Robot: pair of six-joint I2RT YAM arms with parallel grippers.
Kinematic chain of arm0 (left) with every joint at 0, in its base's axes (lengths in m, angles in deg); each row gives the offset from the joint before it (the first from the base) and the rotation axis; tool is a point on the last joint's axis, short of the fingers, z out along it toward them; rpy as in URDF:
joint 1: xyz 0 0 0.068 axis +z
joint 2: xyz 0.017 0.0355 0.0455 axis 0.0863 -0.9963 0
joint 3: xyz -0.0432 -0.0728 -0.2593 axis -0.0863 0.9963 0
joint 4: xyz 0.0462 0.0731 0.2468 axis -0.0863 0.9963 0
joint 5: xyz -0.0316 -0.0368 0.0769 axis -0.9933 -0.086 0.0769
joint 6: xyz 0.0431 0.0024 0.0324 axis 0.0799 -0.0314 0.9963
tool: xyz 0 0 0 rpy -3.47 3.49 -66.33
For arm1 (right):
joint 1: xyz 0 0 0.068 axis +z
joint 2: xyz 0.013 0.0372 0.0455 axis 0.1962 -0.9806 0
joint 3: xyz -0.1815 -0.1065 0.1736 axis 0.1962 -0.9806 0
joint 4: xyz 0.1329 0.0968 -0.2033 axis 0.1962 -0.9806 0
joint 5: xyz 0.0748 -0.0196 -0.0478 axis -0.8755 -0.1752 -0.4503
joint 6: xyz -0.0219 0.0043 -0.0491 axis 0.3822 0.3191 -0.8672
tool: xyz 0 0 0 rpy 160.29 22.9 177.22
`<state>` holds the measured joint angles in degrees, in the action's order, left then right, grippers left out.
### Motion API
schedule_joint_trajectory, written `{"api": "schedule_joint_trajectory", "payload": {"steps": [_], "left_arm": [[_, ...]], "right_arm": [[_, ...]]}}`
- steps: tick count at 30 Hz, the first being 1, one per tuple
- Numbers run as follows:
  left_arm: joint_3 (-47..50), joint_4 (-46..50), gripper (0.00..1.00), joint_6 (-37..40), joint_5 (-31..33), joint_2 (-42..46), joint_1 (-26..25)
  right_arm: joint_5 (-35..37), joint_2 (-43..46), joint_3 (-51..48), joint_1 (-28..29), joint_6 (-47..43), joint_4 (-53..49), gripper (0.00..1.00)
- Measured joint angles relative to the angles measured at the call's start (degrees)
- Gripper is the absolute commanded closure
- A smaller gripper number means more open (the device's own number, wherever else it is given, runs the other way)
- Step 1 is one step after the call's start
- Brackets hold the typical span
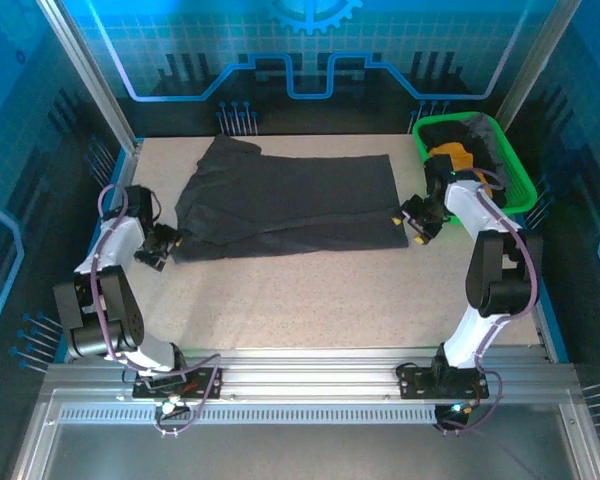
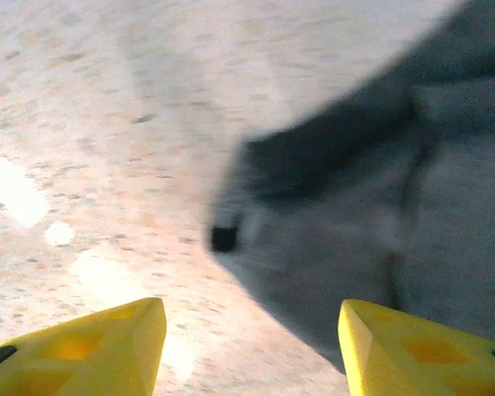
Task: Fold and stack the t-shirts
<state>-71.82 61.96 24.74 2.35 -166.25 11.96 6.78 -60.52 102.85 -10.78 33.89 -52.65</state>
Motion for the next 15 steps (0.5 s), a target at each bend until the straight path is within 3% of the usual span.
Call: {"api": "schedule_joint_trajectory", "payload": {"steps": [8,15], "left_arm": [[5.97,-10.32,0.49,-4.90,-7.34,-3.19,3.56],[7.23,-16.90,0.70,-7.63,-10.19,-7.32,3.56]], "right_arm": [[-5.35,-0.46,-9.57,-1.29,0.02,10.47,0.44],[-5.51,-5.25,-9.49,-1.68,0.31,14.51,0.54]]}}
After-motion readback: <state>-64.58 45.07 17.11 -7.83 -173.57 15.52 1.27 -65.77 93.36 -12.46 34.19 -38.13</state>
